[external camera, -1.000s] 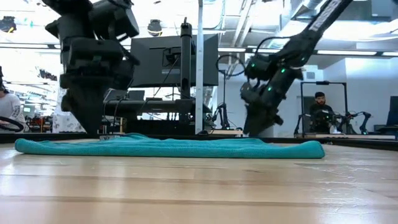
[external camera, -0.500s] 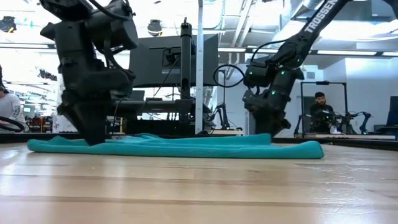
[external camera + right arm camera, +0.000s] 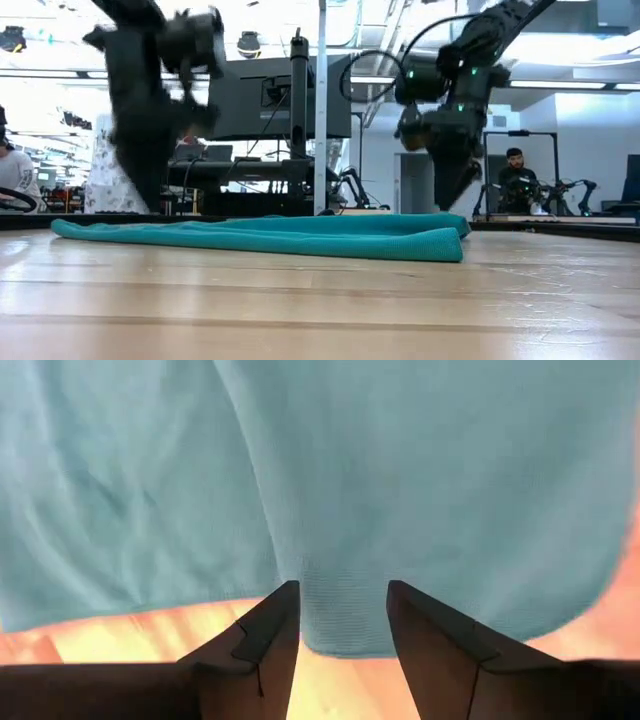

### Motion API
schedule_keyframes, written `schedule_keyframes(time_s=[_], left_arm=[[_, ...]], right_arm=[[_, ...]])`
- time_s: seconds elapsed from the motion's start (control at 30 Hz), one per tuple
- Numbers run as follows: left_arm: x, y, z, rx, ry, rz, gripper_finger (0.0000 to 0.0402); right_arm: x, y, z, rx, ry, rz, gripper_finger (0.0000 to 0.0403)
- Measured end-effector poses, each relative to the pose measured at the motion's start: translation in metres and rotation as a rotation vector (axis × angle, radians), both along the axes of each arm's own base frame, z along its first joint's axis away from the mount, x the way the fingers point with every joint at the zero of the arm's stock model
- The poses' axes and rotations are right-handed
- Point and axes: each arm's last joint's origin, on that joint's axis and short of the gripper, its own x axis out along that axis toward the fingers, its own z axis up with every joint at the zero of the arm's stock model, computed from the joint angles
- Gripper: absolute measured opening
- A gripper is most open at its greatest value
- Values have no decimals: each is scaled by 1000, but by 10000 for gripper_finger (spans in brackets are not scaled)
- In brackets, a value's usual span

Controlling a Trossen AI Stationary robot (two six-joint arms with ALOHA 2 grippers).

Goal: Roll towel
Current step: Roll the blue towel

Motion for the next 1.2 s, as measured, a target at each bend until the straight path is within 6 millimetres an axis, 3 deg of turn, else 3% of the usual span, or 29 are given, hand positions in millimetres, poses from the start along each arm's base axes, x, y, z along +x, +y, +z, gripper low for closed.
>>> schedule_keyframes(time_s=[0.13, 0.2, 0.33, 0.5, 0.73, 0.97, 1.2], left_arm=[[14, -17, 19, -74, -260, 27, 102], [24, -28, 18, -104, -352, 29, 102], [49, -42, -5, -119, -430, 65, 102], [79, -51, -43, -183, -491, 126, 102], [107, -75, -79, -283, -436, 97, 102], [103, -104, -86, -374, -365, 42, 102], [89, -106, -63, -390, -314, 29, 102]], right_arm=[[-1, -15, 11, -80, -56, -62, 147], [-1, -25, 8, -90, -65, -96, 147], [3, -39, -13, -76, -16, -122, 147], [11, -42, -40, -70, 43, -65, 147], [8, -47, -48, -63, 77, -52, 147], [-8, -65, -49, -54, 121, -54, 147], [-17, -68, -37, -13, 96, -55, 147]])
